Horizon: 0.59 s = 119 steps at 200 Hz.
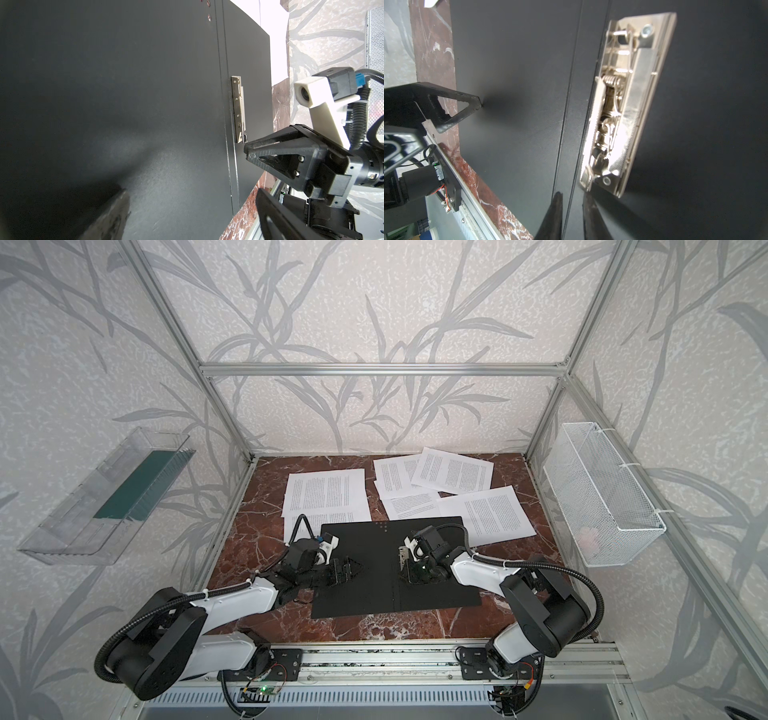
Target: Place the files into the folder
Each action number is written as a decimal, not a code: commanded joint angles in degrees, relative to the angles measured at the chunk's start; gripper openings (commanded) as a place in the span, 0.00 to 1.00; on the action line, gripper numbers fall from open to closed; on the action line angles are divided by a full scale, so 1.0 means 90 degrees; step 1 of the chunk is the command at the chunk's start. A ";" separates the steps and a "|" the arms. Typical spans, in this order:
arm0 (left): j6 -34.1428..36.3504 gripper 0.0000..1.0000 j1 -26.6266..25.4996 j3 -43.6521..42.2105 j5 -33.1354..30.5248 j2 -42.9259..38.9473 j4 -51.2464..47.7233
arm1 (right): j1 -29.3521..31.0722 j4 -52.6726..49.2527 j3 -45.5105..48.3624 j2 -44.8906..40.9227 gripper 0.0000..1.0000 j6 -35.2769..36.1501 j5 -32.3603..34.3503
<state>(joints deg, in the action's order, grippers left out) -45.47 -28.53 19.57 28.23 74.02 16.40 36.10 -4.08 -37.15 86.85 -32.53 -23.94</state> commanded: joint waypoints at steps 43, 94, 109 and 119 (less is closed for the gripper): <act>-0.0015 0.97 -0.0006 -0.0479 -0.0520 0.0075 -0.0875 | -0.0045 -0.0105 -0.0229 0.0058 0.19 -0.0159 0.0480; -0.0033 0.96 -0.0009 -0.0559 -0.0549 -0.0072 -0.0905 | -0.0112 -0.0055 -0.0234 0.0054 0.18 -0.0225 0.0474; -0.0034 0.96 -0.0010 -0.0577 -0.0553 -0.0129 -0.0921 | -0.0114 -0.0019 -0.0239 0.0082 0.18 -0.0233 0.0436; -0.0035 0.96 -0.0005 -0.0592 -0.0583 -0.0164 -0.0941 | -0.0124 0.0021 -0.0245 0.0096 0.18 -0.0251 0.0392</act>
<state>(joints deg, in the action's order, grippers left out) -45.47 -28.71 17.32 26.72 71.94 17.72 35.22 -4.49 -37.76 87.24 -34.30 -19.86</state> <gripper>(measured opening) 0.964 0.184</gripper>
